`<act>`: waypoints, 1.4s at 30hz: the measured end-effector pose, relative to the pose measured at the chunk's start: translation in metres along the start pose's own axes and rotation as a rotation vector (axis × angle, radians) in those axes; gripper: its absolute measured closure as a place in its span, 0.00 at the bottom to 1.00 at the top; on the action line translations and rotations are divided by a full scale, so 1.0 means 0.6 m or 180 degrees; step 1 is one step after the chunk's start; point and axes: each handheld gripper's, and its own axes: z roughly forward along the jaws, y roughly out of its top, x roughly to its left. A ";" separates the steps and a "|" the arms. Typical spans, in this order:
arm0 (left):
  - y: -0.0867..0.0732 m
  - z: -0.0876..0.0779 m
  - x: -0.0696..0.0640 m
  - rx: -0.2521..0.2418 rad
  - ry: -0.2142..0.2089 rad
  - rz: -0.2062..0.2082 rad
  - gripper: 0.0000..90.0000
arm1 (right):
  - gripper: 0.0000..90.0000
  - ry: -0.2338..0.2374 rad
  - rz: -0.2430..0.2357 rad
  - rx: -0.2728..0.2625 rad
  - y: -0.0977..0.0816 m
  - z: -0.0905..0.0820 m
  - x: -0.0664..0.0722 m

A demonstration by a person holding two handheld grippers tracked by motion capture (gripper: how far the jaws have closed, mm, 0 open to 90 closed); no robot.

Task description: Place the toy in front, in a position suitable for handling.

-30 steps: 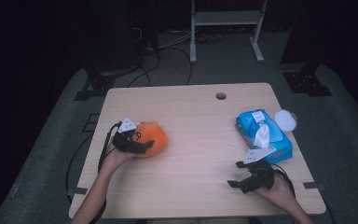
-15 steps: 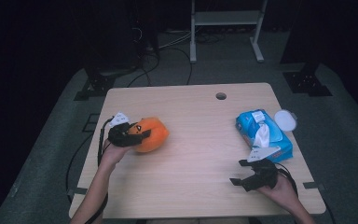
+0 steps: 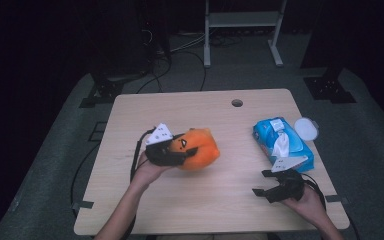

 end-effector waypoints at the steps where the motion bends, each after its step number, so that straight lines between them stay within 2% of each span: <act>1: -0.006 0.010 -0.010 0.0060 -0.0057 0.0022 0.40 | 0.23 -0.0012 -0.0007 0.0000 -0.001 -0.003 -0.001; 2: -0.014 0.023 -0.023 0.0134 -0.0107 0.0047 0.40 | 0.23 -0.0045 -0.0027 0.0018 -0.001 -0.006 -0.002; 3: -0.014 0.023 -0.023 0.0134 -0.0107 0.0047 0.40 | 0.23 -0.0045 -0.0027 0.0018 -0.001 -0.006 -0.002; 4: -0.028 0.041 -0.042 0.0199 -0.0212 0.0074 0.40 | 0.23 -0.0088 -0.0034 0.0035 -0.004 -0.014 -0.007; 5: -0.033 0.048 -0.049 0.0217 -0.0272 0.0088 0.40 | 0.23 -0.0091 -0.0018 0.0030 -0.005 -0.017 -0.008; 6: -0.033 0.048 -0.049 0.0217 -0.0272 0.0088 0.40 | 0.23 -0.0108 -0.0022 0.0033 -0.006 -0.021 -0.010; 7: -0.045 0.059 -0.062 0.0220 -0.0371 0.0076 0.40 | 0.23 -0.0129 -0.0017 0.0033 -0.008 -0.027 -0.011; 9: -0.050 0.063 -0.066 0.0223 -0.0408 0.0077 0.39 | 0.23 -0.0132 0.0017 -0.0021 -0.010 -0.038 -0.012; 10: -0.064 0.072 -0.075 0.0263 -0.0504 0.0096 0.39 | 0.23 -0.0132 0.0032 -0.0072 -0.010 -0.046 -0.013; 13: -0.079 0.076 -0.081 0.0213 -0.0541 0.0138 0.35 | 0.24 -0.0182 0.0025 -0.0140 -0.008 -0.060 -0.014; 14: -0.079 0.072 -0.084 0.0232 -0.0530 0.0196 0.34 | 0.25 -0.0264 0.0029 -0.0264 -0.001 -0.077 -0.021; 17: -0.081 0.070 -0.092 0.0257 -0.0507 0.0254 0.28 | 0.26 -0.0460 0.0029 -0.0412 0.013 -0.095 -0.033; 18: -0.083 0.071 -0.095 0.0248 -0.0511 0.0279 0.26 | 0.27 -0.0569 0.0026 -0.0456 0.020 -0.102 -0.043; 22: -0.082 0.070 -0.099 0.0326 -0.0531 0.0366 0.22 | 0.32 -0.1090 0.0080 -0.0376 0.038 -0.102 -0.089; 23: -0.082 0.070 -0.099 0.0326 -0.0531 0.0366 0.21 | 0.32 -0.1090 0.0080 -0.0376 0.038 -0.102 -0.089; 24: -0.082 0.069 -0.099 0.0353 -0.0532 0.0374 0.21 | 0.34 -0.1333 0.0137 -0.0284 0.042 -0.091 -0.123; 26: -0.086 0.068 -0.099 0.0345 -0.0544 0.0391 0.20 | 0.36 -0.1396 0.0149 -0.0221 0.043 -0.084 -0.142; 31: -0.088 0.071 -0.095 0.0338 -0.0584 0.0372 0.18 | 0.40 -0.1266 0.0302 -0.0174 0.045 -0.066 -0.177; 35: -0.088 0.071 -0.095 0.0345 -0.0586 0.0369 0.18 | 0.48 -0.1172 0.0350 -0.0191 0.043 -0.055 -0.182; 36: -0.088 0.072 -0.097 0.0345 -0.0585 0.0366 0.17 | 0.56 -0.1141 0.0346 -0.0146 0.042 -0.045 -0.183; 39: -0.089 0.072 -0.097 0.0344 -0.0586 0.0382 0.16 | 0.65 -0.1099 0.0385 -0.0122 0.043 -0.038 -0.184; 42: -0.093 0.070 -0.096 0.0314 -0.0591 0.0333 0.16 | 0.68 -0.1101 0.0451 -0.0141 0.045 -0.039 -0.183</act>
